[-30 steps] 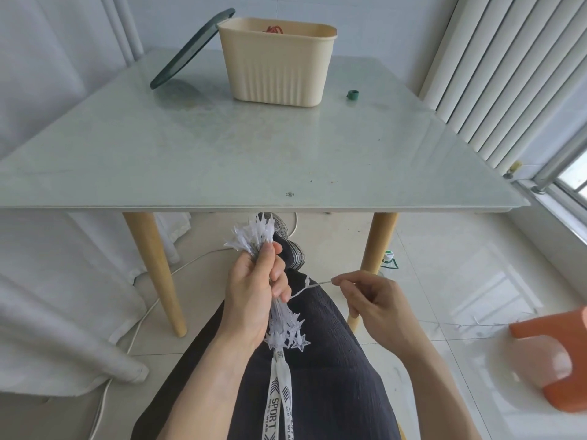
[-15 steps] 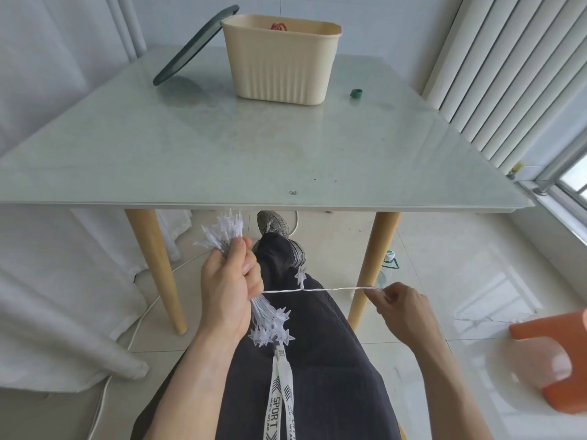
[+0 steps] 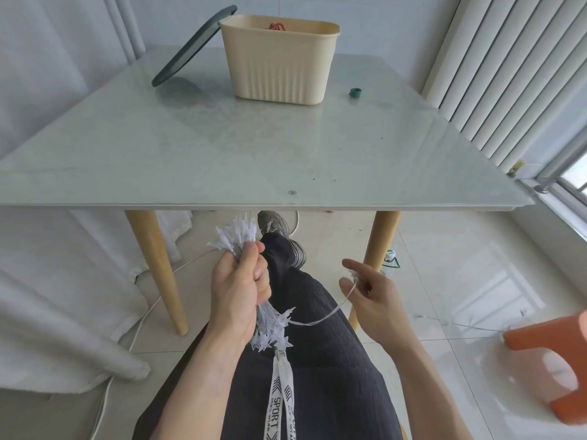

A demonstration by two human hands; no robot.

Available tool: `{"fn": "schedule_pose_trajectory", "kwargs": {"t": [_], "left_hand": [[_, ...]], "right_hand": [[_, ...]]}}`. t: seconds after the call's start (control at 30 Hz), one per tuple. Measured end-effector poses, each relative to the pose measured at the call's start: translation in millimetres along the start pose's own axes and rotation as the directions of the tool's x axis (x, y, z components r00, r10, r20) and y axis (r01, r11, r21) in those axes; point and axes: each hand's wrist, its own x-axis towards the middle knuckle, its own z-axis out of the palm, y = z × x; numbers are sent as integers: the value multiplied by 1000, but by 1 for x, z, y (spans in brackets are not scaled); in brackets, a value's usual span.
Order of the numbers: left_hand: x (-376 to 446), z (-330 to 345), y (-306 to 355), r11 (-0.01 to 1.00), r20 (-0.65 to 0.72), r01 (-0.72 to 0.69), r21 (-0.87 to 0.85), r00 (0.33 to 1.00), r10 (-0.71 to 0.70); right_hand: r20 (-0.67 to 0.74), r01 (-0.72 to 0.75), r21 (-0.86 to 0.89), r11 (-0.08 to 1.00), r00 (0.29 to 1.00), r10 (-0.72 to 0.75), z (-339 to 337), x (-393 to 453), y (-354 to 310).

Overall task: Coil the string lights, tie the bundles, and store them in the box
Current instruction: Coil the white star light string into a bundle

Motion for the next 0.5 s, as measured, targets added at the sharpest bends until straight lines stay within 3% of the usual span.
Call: {"fn": "schedule_pose_trajectory", "kwargs": {"t": [0.07, 0.2, 0.37, 0.5], "left_hand": [[-1, 1, 0, 1000, 16, 11, 10, 1000, -11], [-3, 3, -1, 998, 66, 27, 59, 997, -31], [-7, 6, -4, 992, 147, 75, 103, 985, -90], [-8, 7, -6, 989, 183, 78, 129, 978, -101]], "right_hand": [[70, -3, 42, 999, 998, 1, 0, -2, -7], [144, -33, 329, 944, 989, -16, -4, -6, -21], [75, 177, 332, 927, 974, -213, -2, -10, -31], [52, 161, 569, 807, 972, -231, -4, -10, -45]]}}
